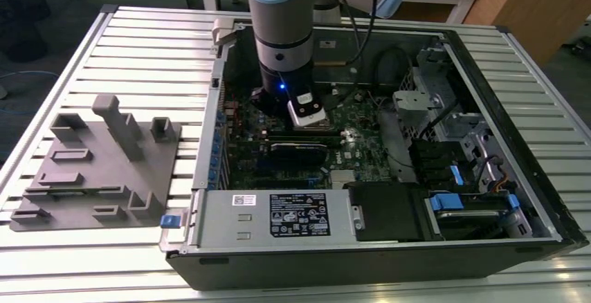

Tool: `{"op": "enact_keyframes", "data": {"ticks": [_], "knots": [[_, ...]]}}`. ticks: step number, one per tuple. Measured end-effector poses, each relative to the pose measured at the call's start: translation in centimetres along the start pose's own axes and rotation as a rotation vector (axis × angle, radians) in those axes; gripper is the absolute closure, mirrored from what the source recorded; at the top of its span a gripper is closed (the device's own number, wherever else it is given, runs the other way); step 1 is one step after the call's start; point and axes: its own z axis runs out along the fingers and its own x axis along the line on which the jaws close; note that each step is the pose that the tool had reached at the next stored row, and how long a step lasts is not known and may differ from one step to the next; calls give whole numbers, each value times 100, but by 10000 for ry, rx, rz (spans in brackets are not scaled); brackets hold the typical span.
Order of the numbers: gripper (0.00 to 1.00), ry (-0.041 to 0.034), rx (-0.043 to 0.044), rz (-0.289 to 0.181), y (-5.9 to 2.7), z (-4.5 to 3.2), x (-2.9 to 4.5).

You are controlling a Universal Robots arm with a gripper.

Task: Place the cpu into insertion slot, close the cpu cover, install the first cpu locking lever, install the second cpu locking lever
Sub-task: 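Install the second cpu locking lever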

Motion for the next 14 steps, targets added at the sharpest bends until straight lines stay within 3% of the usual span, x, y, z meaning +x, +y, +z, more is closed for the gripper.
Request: {"op": "enact_keyframes", "data": {"ticks": [5,9,14], "knots": [[89,5,-10,1,-4,18,8],[89,7,-139,15,-6,20,21],[89,5,-144,14,-11,38,42]]}}
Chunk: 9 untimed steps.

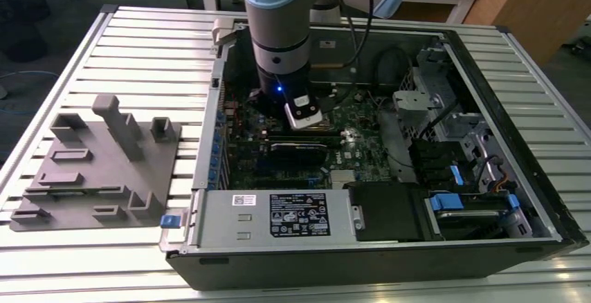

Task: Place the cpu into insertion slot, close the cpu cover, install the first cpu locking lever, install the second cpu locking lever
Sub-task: 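Install the second cpu locking lever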

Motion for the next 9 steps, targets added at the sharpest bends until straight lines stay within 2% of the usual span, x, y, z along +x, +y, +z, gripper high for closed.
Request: {"op": "enact_keyframes", "data": {"ticks": [2,6,9], "knots": [[89,0,-17,1,-3,5,8],[89,8,-182,18,-3,8,14],[89,6,-214,20,-4,14,18]]}}
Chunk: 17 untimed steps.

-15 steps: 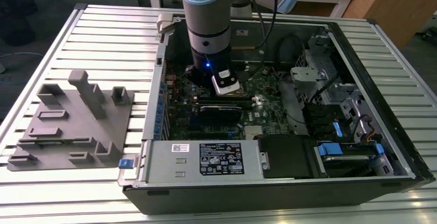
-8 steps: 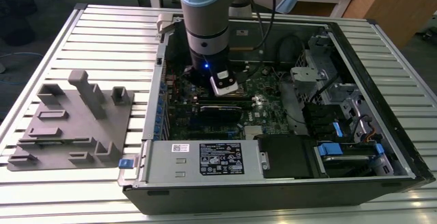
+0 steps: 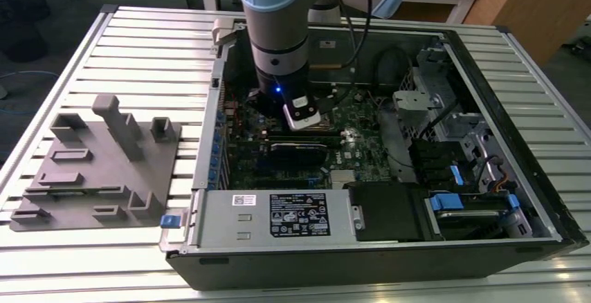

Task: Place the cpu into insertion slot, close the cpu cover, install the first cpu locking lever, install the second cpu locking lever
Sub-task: 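Install the second cpu locking lever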

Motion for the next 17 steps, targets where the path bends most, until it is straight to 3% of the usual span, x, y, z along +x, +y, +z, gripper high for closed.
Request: {"op": "enact_keyframes", "data": {"ticks": [6,17], "knots": [[89,-8,-54,5,-6,17,19],[89,-11,-52,4,-19,51,63]]}}
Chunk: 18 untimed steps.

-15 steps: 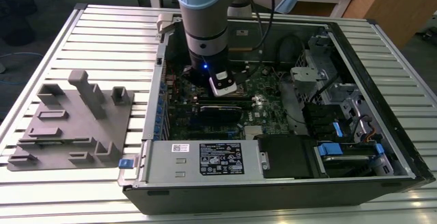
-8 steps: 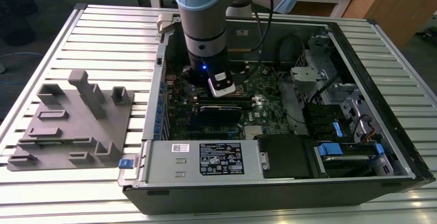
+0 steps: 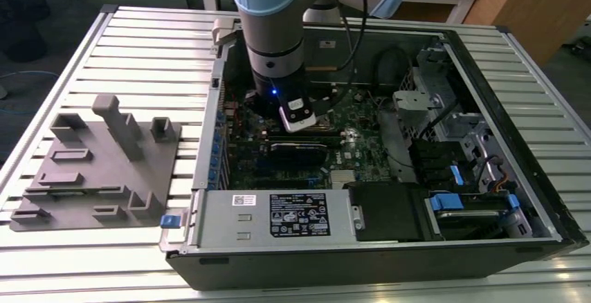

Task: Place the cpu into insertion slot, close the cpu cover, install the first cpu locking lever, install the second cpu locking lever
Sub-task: 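Install the second cpu locking lever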

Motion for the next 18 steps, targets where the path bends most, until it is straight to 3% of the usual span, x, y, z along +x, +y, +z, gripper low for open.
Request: {"op": "enact_keyframes", "data": {"ticks": [9,18], "knots": [[89,-2,-5,1,0,-2,5],[89,-3,-8,0,16,-66,0]]}}
